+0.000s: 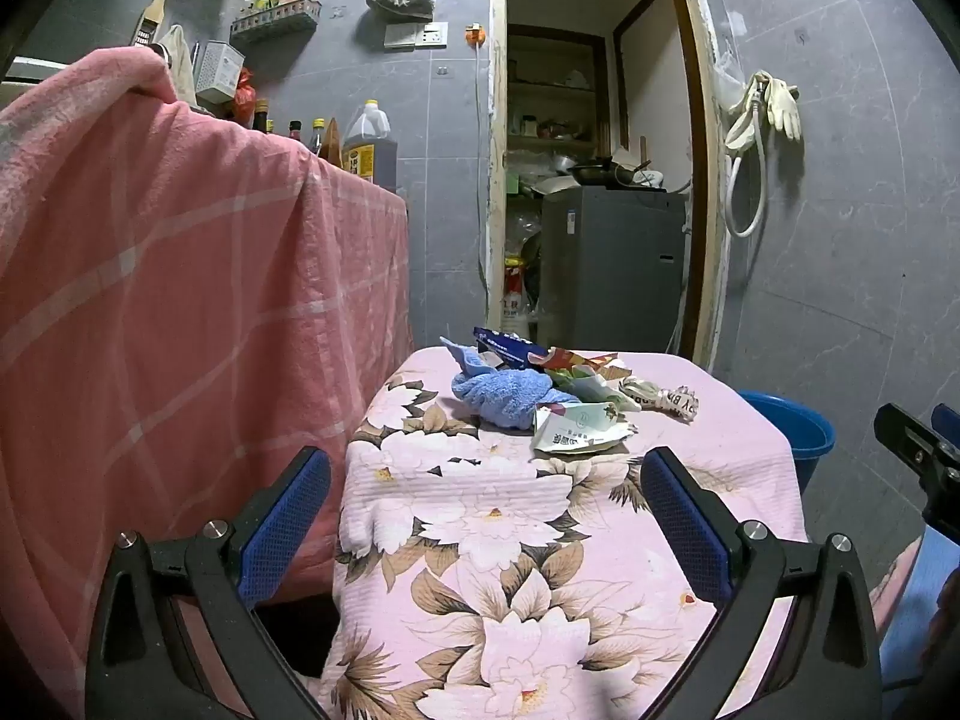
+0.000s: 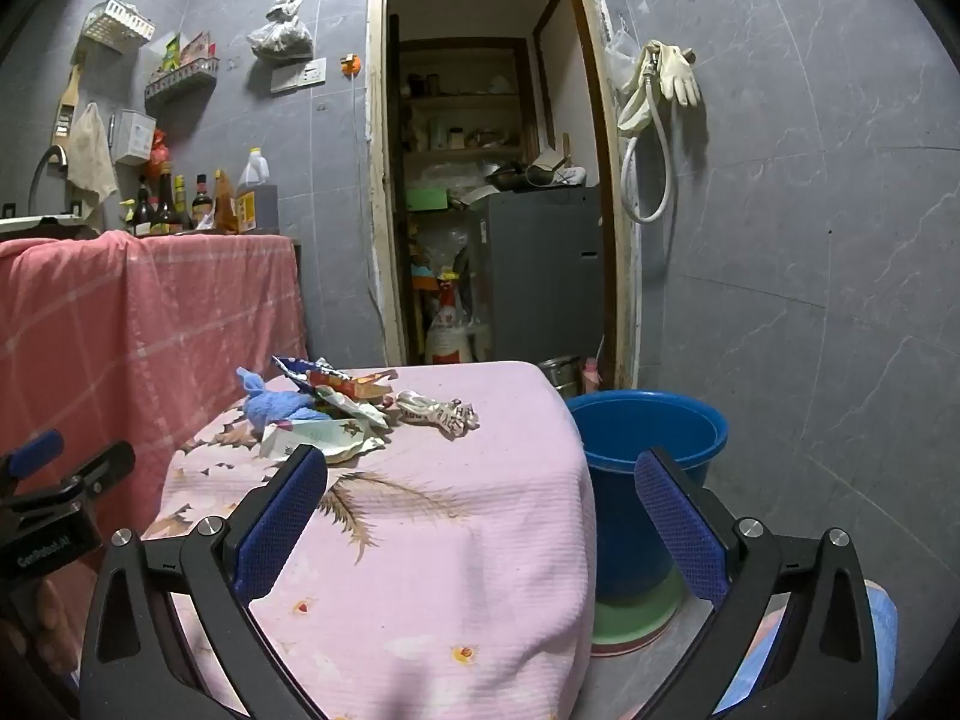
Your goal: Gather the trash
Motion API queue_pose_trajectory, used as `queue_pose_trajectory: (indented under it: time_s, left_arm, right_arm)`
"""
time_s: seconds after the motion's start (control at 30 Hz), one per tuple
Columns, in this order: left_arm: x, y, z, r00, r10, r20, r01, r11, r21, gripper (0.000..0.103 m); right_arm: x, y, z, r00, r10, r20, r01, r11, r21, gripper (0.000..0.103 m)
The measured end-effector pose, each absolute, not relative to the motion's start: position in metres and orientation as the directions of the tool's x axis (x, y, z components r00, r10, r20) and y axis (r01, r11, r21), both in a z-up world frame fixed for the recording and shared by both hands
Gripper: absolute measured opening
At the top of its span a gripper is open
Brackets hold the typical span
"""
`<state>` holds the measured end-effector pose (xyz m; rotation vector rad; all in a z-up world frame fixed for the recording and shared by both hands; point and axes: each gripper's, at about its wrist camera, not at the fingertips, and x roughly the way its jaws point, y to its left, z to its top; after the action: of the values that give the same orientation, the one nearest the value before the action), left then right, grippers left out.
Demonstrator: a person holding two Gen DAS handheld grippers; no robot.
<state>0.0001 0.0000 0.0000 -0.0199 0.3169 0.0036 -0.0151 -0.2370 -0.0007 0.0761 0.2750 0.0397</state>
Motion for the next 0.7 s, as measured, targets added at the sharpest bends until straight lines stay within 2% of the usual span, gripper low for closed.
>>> queue_pose_trajectory:
  time_s: [0.7]
  left_arm:
    - [0.0001, 0.0000, 0.0000, 0.950, -0.001, -0.313, -0.006, 1.000, -0.021, 0.101]
  right_arm:
    - [-0.0155, -0.2366, -0.0007, 0.961, 0.049, -0.272, -0.028, 0.996, 0.081, 0.103]
